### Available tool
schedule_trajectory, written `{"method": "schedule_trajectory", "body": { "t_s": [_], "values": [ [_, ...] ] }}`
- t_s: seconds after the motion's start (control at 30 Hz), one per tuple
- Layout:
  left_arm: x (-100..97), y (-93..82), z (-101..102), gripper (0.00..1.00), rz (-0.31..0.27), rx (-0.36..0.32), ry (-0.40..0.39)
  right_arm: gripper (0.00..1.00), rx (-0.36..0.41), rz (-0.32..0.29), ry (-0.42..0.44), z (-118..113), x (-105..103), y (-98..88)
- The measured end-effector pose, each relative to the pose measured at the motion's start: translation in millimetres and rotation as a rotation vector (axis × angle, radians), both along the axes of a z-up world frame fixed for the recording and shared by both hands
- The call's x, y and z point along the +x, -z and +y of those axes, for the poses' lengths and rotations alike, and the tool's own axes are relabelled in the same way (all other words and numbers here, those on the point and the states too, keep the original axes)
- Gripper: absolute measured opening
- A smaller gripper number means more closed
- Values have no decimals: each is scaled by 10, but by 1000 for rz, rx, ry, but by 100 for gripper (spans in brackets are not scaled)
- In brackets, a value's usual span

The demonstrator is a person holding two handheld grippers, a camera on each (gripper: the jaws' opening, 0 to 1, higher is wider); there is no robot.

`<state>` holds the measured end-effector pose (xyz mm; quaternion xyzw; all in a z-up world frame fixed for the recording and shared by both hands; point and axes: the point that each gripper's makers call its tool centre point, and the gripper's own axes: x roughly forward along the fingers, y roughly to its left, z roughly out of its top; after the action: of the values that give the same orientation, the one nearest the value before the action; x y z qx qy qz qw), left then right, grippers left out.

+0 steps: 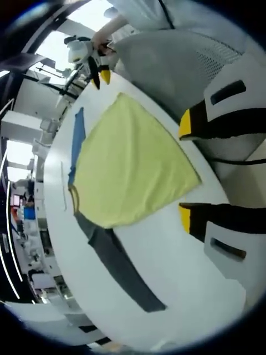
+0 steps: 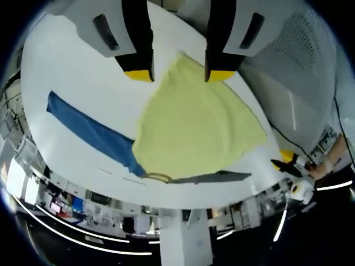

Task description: Fold the garment on the visible template until the final outline fits inside the template.

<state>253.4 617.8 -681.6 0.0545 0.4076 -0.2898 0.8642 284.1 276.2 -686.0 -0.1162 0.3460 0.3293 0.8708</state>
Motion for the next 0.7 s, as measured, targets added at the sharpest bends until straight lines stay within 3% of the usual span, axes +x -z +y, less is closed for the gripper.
{"method": "schedule_trajectory", "body": {
  "t_s": [0.4, 0.7],
  "values": [
    [-58, -83, 10, 60, -39, 0, -4, 46, -24, -34, -16, -45, 85, -86],
    [-108, -129, 38, 65, -48, 9, 1, 52, -24, -58, -17, -138, 158, -203]
  ]
}}
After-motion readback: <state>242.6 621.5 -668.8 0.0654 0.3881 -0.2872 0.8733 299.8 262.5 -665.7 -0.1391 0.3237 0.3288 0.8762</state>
